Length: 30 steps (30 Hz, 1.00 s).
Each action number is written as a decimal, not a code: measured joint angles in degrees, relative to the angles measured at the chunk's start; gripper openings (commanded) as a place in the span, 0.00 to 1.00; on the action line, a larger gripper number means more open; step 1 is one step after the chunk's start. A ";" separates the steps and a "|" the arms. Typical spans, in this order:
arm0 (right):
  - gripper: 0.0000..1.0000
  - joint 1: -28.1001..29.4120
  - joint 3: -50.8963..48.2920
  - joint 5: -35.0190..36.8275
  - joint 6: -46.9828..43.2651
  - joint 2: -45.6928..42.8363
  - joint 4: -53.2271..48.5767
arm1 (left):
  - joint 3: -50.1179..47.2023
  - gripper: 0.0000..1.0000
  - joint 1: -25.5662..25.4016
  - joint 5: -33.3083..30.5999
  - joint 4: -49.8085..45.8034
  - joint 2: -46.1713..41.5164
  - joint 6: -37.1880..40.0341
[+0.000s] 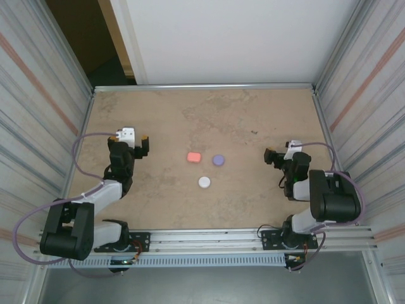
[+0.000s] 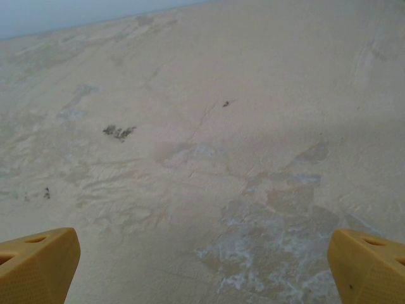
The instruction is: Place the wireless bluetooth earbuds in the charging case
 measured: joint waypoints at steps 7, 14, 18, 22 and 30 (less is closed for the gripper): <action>0.99 0.31 10.36 0.39 -0.07 1.25 -7.58 | -1.11 0.99 0.33 2.23 0.39 0.11 0.87; 0.99 0.55 11.13 0.59 -0.07 1.25 -10.84 | -1.36 0.99 1.73 5.84 1.97 3.15 1.66; 0.99 0.55 11.13 0.59 -0.09 1.25 -11.41 | -3.02 0.99 1.99 8.35 5.70 4.74 2.14; 0.99 0.55 11.13 0.59 -0.09 1.25 -11.52 | -5.73 0.99 2.60 10.86 10.21 6.91 2.71; 0.99 0.55 11.13 0.59 -0.09 1.25 -11.74 | -10.51 0.99 3.32 14.36 22.73 13.00 2.93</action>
